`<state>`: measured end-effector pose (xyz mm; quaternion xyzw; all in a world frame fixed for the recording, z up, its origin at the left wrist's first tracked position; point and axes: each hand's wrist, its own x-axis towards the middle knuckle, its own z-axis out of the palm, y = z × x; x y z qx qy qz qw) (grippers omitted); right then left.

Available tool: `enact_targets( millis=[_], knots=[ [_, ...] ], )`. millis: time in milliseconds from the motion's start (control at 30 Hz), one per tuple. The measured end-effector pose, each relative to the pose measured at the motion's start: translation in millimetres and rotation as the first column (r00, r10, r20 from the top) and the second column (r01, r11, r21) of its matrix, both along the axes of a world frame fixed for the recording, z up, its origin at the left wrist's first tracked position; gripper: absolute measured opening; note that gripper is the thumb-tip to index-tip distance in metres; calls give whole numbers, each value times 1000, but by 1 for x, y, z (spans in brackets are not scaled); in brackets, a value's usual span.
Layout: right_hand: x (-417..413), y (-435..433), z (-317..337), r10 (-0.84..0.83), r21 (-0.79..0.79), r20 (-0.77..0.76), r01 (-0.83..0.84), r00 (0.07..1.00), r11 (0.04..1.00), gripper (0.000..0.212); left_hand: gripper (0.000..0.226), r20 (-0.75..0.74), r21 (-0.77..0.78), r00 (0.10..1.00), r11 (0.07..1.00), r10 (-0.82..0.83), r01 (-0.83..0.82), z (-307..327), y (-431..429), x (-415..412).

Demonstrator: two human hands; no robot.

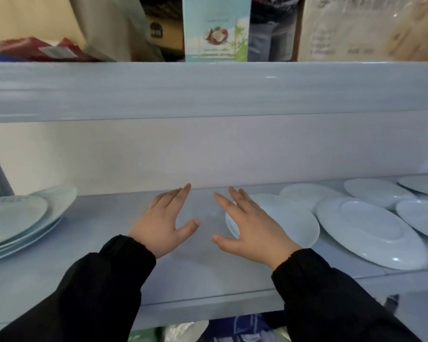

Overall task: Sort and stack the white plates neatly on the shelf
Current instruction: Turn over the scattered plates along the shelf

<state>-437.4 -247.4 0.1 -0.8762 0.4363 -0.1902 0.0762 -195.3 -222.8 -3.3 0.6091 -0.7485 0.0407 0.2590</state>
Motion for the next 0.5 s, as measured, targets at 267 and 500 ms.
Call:
enact_targets(
  millis=[267, 500],
  knots=[
    [-56, -1, -10, -68, 18, 12, 68, 998, 998, 89, 90, 12, 16, 998, 998, -56, 56, -8, -15, -50],
    [-87, -7, -26, -68, 49, -60, 71, 996, 996, 89, 91, -20, 53, 999, 998, -27, 28, -30, -21, -69]
  ],
)
